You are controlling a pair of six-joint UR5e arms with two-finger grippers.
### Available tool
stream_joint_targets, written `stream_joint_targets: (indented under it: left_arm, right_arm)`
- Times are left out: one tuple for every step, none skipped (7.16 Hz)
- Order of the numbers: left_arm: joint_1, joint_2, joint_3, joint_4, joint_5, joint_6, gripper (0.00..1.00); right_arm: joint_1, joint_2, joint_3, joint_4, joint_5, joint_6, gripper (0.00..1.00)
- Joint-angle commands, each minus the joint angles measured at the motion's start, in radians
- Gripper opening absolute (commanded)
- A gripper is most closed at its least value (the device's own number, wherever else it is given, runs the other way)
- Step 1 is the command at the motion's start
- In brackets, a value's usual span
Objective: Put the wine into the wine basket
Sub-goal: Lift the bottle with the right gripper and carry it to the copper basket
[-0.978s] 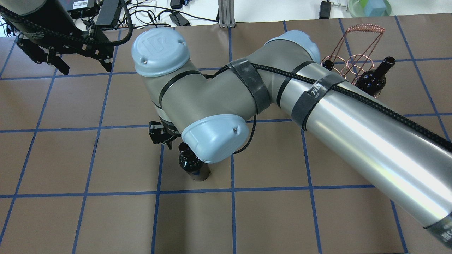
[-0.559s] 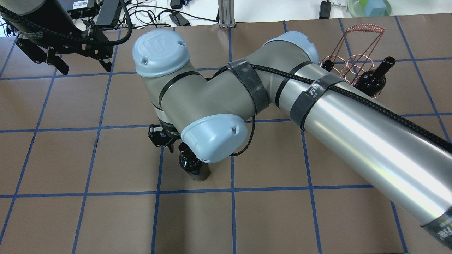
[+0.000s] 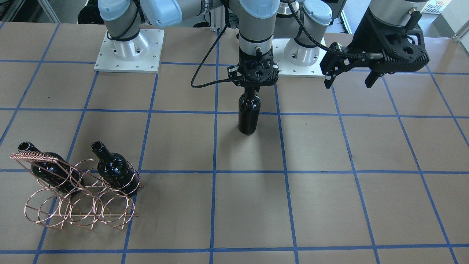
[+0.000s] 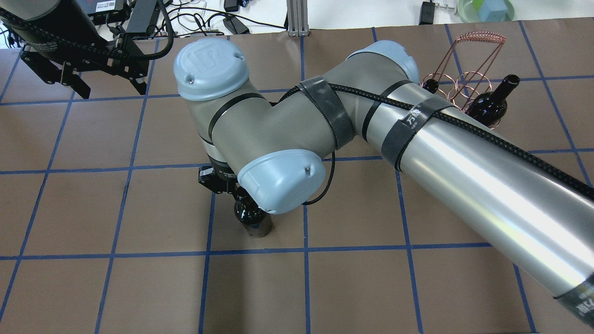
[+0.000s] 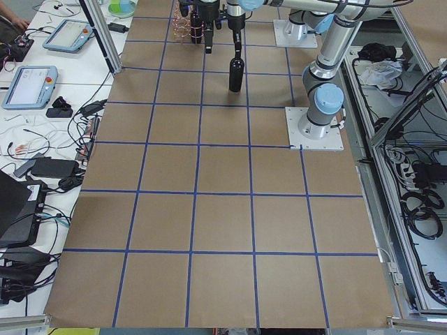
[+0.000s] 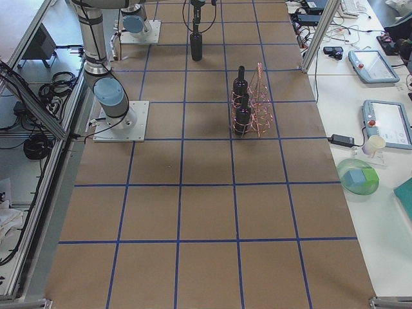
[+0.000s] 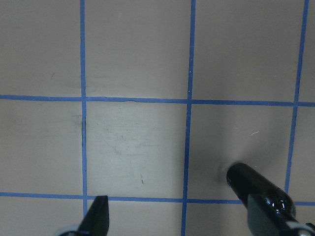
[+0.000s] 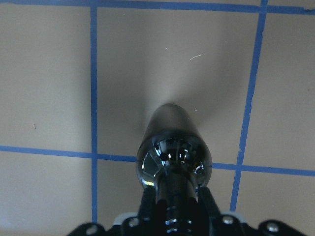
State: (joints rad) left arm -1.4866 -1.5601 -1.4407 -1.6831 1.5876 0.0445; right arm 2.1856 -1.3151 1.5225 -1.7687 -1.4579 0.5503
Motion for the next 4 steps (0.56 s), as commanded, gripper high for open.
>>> stream_joint_targets:
  left_arm:
    - [-0.003, 0.0, -0.012, 0.0, -0.001, 0.0, 1.0]
    - [-0.004, 0.0, -0.014, 0.002, -0.003, 0.0, 1.0]
    - [-0.004, 0.0, -0.014, 0.003, -0.005, 0.0, 1.0]
    - [-0.004, 0.0, -0.017, 0.003, -0.005, 0.0, 1.0]
  right_arm:
    - [-0.038, -0.042, -0.021, 0.011, -0.003, -0.016, 0.0]
    - [-0.065, -0.067, -0.022, 0.084, -0.016, -0.098, 0.0]
    - [-0.107, -0.116, -0.021, 0.192, -0.036, -0.275, 0.0]
    - [-0.183, -0.175, -0.021, 0.259, -0.062, -0.32, 0.0]
